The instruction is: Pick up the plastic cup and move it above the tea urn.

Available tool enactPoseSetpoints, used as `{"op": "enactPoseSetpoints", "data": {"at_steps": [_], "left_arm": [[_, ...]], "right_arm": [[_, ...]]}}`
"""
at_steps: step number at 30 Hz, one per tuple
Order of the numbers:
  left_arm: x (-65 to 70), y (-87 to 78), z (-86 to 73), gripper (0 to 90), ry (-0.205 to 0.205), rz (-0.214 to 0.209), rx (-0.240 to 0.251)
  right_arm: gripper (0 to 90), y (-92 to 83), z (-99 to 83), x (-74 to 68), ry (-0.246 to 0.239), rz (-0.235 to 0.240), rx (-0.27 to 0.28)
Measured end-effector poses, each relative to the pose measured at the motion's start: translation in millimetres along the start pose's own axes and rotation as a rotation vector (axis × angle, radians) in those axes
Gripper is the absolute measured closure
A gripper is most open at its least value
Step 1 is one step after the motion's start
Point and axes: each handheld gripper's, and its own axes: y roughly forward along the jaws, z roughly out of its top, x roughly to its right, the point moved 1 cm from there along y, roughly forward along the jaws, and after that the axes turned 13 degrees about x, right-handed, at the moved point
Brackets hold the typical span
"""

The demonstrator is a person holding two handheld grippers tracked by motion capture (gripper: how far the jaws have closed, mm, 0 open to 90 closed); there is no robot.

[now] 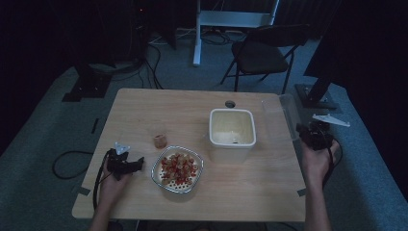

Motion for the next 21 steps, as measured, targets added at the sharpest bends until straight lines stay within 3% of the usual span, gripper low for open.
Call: {"op": "enactPoseSetpoints", "data": {"at_steps": [3,5,6,7,10,13,16,21], "left_arm": [[0.1,0.0,0.0,18.7,-0.001,0.0,0.0],[0.0,0.0,0.0,18.7,-0.001,0.0,0.0],[0.1,0.0,0.0,18.7,-0.001,0.0,0.001],[0.0,0.0,0.0,18.7,-0.001,0.0,0.0],[0.0,-0.1,0.1,18.7,-0.001,0.0,-0.001],[0.0,-0.1,0.0,18.7,-0.001,0.0,-0.001],[0.1,-0.1,0.0,18.7,-0.001,0.0,-0.001],[0.1,0.0,0.0,18.7,-0.001,0.0,0.0]], "right_arm": [[86.5,-7.3,6.7,-3.0,-0.009,0.017,0.016],[86.4,-20.0,15.3,-9.5,-0.007,0.066,0.043],[86.4,-20.0,15.3,-9.5,-0.007,0.066,0.043],[86.4,-27.2,19.6,-16.5,-0.01,0.109,0.048],[86.3,-33.9,23.6,-30.0,-0.028,0.173,0.043],[86.2,-36.3,25.9,-40.6,-0.049,0.207,0.04],[86.1,-36.9,29.3,-60.0,-0.069,0.281,0.03],[85.9,-33.0,30.9,-73.5,-0.077,0.314,0.022]]}}
